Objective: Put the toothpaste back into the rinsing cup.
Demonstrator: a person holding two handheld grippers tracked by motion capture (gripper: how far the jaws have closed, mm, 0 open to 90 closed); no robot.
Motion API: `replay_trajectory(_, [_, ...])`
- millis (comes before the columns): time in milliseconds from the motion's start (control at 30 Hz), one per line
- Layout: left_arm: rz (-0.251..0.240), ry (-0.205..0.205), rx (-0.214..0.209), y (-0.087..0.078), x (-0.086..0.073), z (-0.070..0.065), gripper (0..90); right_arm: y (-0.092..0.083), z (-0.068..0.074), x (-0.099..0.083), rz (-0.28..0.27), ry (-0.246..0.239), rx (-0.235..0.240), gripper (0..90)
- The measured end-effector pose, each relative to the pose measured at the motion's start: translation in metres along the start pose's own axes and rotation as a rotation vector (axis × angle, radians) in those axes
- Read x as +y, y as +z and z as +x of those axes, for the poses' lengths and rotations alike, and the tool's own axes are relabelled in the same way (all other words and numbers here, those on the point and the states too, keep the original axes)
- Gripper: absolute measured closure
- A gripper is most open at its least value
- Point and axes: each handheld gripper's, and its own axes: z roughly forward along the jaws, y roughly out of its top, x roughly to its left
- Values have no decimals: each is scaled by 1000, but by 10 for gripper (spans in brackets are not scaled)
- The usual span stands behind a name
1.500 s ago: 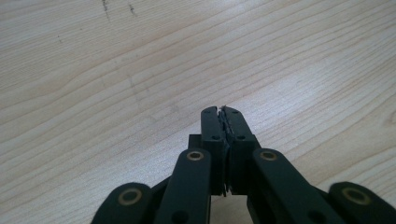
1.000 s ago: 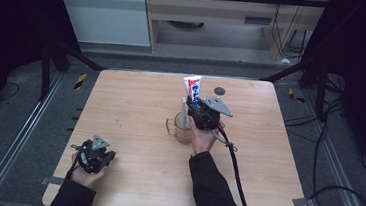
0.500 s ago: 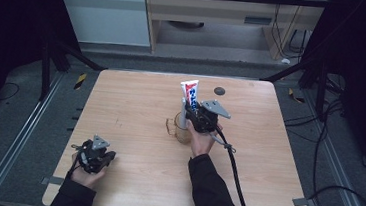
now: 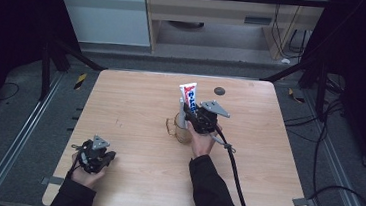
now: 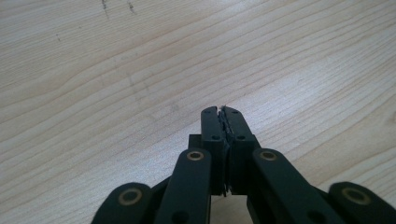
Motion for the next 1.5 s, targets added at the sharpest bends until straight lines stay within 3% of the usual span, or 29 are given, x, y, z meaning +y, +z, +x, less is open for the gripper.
replay_trajectory(1033, [2,0,1,0,0,0,881,-10,-1,-10,25,-44,-3,602])
replay_trajectory(1400, [1,1,1,0,0,-1,881,-18,0,-12,71,-122,-3,527])
replay_trajectory(1500, [2,1,2,0,0,-1,881,-22,1,-12,87,-130,6,469])
